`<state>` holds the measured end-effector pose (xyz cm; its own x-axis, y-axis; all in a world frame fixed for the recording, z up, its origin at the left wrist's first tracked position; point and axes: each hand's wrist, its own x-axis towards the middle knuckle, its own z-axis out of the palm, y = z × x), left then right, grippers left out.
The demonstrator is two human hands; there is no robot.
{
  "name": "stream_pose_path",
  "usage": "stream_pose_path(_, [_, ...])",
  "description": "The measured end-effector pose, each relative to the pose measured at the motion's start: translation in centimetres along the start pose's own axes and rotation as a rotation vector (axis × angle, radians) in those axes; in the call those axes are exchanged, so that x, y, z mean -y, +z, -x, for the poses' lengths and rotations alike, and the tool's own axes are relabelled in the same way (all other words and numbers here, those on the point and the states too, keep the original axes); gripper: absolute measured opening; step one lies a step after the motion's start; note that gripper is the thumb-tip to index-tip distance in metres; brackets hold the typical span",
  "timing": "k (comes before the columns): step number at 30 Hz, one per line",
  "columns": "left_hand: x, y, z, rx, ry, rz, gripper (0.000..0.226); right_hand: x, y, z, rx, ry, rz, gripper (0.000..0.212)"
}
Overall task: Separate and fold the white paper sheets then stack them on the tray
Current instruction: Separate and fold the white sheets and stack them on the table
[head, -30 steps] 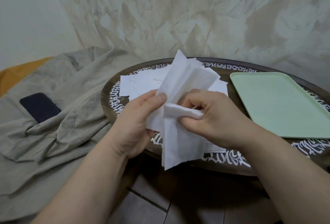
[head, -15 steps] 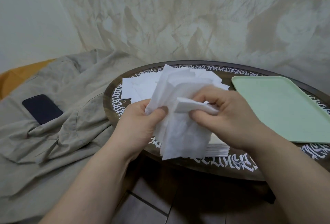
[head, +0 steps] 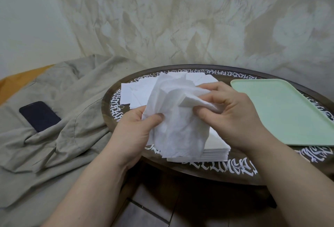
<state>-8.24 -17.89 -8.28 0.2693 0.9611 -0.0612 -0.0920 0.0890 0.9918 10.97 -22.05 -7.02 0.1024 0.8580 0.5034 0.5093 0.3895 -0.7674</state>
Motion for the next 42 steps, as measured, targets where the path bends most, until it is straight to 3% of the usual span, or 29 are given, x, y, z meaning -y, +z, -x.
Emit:
stream_pose_path(3, [-0.2, 0.3, 0.1, 0.01, -0.002, 0.054, 0.018, -0.3, 0.0, -0.2, -0.023, 0.027, -0.024, 0.032])
stream_pose_path(6, [-0.3, 0.4, 0.1, -0.001, -0.014, 0.124, 0.026, -0.9, 0.1, -0.3, -0.064, 0.047, -0.009, 0.011])
stream_pose_path(9, [-0.3, 0.4, 0.0, -0.014, -0.02, 0.118, 0.038, -1.2, 0.2, -0.3, -0.03, 0.067, 0.036, 0.011])
stream_pose_path(14, [-0.3, 0.0, -0.1, -0.045, 0.052, -0.022, 0.017, -1.1, 0.1, -0.1, -0.001, 0.05, 0.02, 0.012])
stream_pose_path(16, [0.0, -0.2, -0.3, -0.111, 0.159, -0.12, 0.018, -1.3, 0.0, -0.1, -0.007, 0.051, 0.021, 0.01])
stream_pose_path(20, [0.3, -0.5, -0.8, -0.337, 0.311, -0.262, 0.048, -1.1, 0.1, -0.2, -0.04, 0.041, 0.014, 0.012])
stream_pose_path(25, [0.4, -0.8, -1.1, -0.429, 0.381, -0.349, 0.045, -0.3, 0.2, 0.0, -0.043, -0.024, 0.013, 0.012])
stream_pose_path(28, [0.4, -0.7, -0.9, -0.397, 0.323, -0.373, 0.048, 0.2, 0.2, 0.1, -0.032, -0.072, 0.047, 0.013])
stream_pose_path(31, [0.0, -0.4, -0.5, -0.329, 0.309, -0.338, 0.036, 0.6, 0.2, 0.1, -0.012, -0.115, 0.09, 0.015])
stream_pose_path(37, [-0.3, 0.1, -0.1, -0.101, 0.272, -0.162, 0.019, 0.7, 0.3, 0.2, 0.045, -0.13, 0.089, 0.014])
stream_pose_path(42, [-0.2, -0.3, -0.3, -0.055, 0.202, -0.025, 0.021, 0.6, 0.1, 0.2, 0.061, -0.109, 0.077, 0.014])
